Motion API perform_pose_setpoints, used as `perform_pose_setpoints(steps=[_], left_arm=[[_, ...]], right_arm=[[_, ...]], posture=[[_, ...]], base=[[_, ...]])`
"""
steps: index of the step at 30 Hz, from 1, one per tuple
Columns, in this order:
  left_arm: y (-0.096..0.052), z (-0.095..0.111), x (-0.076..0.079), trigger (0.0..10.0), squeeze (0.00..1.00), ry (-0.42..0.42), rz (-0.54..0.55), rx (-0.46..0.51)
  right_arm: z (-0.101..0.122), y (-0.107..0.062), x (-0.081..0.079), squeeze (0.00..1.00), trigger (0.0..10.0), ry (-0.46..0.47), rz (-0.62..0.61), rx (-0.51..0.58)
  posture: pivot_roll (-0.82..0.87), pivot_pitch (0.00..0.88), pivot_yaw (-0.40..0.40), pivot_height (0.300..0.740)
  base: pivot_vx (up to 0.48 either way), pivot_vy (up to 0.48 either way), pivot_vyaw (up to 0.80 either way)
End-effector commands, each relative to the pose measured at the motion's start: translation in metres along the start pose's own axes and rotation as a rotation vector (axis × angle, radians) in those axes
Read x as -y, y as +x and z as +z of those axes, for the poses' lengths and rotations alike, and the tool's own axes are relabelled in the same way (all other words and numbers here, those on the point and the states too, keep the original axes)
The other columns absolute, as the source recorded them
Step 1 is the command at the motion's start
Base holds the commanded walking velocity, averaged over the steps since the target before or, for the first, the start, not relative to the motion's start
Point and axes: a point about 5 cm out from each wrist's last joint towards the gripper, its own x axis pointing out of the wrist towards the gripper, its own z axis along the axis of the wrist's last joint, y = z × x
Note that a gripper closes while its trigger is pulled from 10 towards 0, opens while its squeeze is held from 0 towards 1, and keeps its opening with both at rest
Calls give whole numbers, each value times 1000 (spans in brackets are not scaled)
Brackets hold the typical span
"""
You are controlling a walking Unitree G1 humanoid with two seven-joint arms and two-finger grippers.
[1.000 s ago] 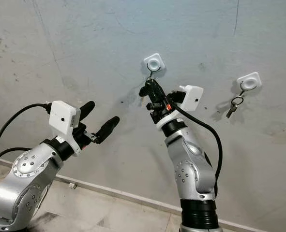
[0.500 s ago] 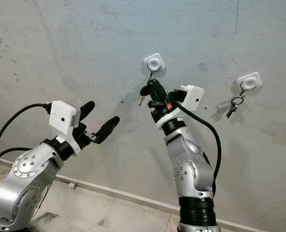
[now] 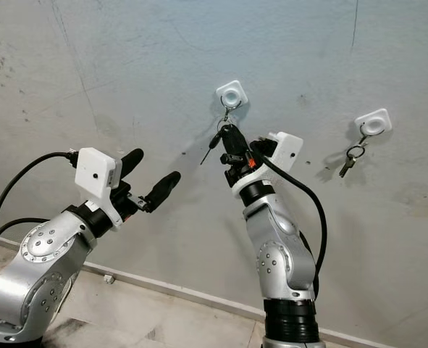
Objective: Hang keys on a hook
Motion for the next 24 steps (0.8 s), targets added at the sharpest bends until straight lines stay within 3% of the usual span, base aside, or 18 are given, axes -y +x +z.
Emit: perform_pose_setpoints(steps=[1,7,14,15,16,17,24], left_arm=[[2,3,4,10000,0,11,-42,3],[7,15,15,10000,0,26,-109,45],[11,20,16,10000,0,18,-116,69],[11,20,15,10000,0,19,-115,69],[11,20,15,10000,0,20,-115,68],[10,19,15,10000,0,21,-114,65],[9,16,16,10000,0,22,-118,54]], right_arm=[[-18,-8,11,0,10000,-12,-71,-92],[-22,-9,13,0,10000,-67,-82,-113],[-27,-10,11,0,10000,-89,-75,-128],[-28,-10,11,302,10000,-90,-75,-128],[-28,-10,11,812,10000,-90,-74,-129],[-28,-10,11,1000,10000,-87,-73,-129],[-31,-12,12,1000,10000,-98,-79,-142]], posture=[[244,0,-20,740],[243,0,-19,740],[243,0,-19,740],[243,0,-19,740],[243,0,-19,740],[243,0,-19,740],[241,0,-18,740]], base=[[0,0,0],[0,0,0],[0,0,0],[0,0,0],[0,0,0],[0,0,0],[0,0,0]])
